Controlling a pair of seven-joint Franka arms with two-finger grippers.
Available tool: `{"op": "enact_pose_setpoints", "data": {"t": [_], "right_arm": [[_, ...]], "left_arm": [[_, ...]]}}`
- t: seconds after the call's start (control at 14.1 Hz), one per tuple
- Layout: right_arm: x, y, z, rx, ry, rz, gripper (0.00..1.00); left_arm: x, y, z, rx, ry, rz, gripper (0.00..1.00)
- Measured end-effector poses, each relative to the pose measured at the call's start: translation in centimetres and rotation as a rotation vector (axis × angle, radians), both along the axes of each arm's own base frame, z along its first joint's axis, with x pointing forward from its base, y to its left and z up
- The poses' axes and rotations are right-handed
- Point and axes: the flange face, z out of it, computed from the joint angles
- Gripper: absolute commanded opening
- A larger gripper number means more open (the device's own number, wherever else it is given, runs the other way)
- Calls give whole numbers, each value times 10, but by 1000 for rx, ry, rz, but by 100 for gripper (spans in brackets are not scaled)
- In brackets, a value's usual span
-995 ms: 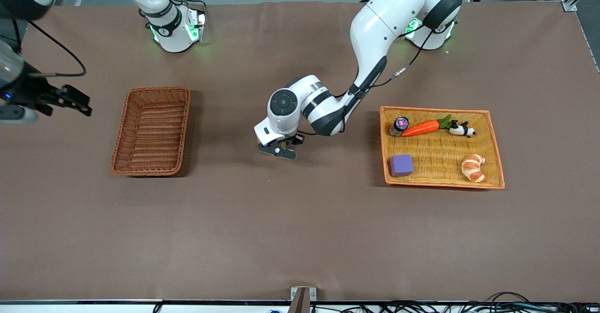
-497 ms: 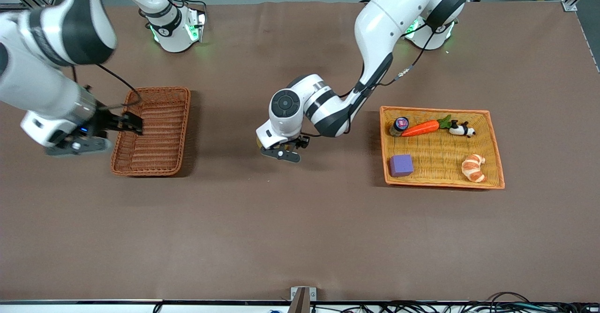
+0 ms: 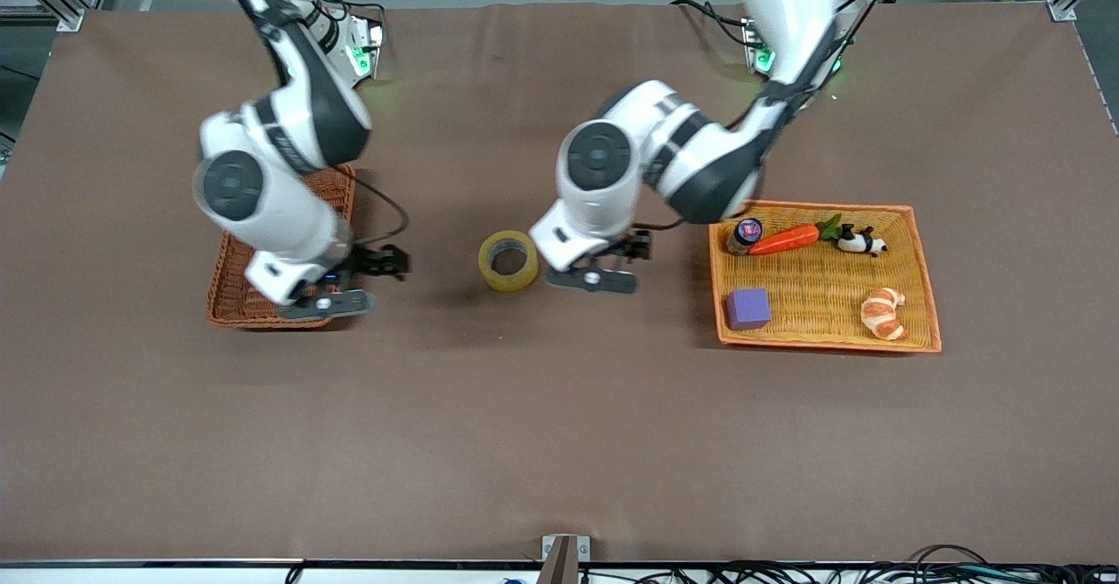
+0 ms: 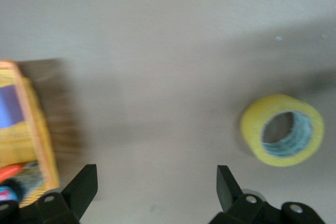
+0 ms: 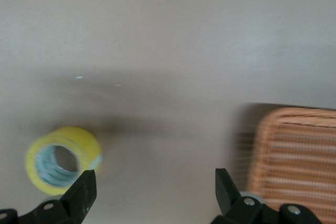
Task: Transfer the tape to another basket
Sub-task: 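Set the tape down with the left gripper while the right gripper approaches, then grasp the tape roll with the right gripper while the left gripper withdraws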
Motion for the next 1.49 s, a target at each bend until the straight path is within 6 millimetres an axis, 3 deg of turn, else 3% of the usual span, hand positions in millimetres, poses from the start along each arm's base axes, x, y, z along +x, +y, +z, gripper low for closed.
{"op": "enact_pose_setpoints", "data": {"t": [0.28,0.5,0.71,0.92,1.07,1.21,1.28,1.49], "right_arm": [[-29,73,-59,42,-13,-21,100],[-59,100,-98,55,-12,-21,100],[-75,115,-122,46,-1,-39,100],[-86,124,-142,14,1,-21,97],[-90,123,-157,19,-6,-19,79],[-94,122,-171,25,-9,-15,14],[-95,121,-175,26,-8,-16,1],[-91,118,-175,24,-7,-62,0]], "left_arm": [[42,119,52,-2,-43,63,100],[55,192,100,-11,-101,81,100],[51,230,126,-9,-131,124,100],[49,254,129,-4,-126,139,100],[50,273,138,-30,-131,167,100],[51,301,157,-60,-151,166,100],[51,317,167,-80,-161,158,100],[48,373,196,-116,-203,157,100]]}}
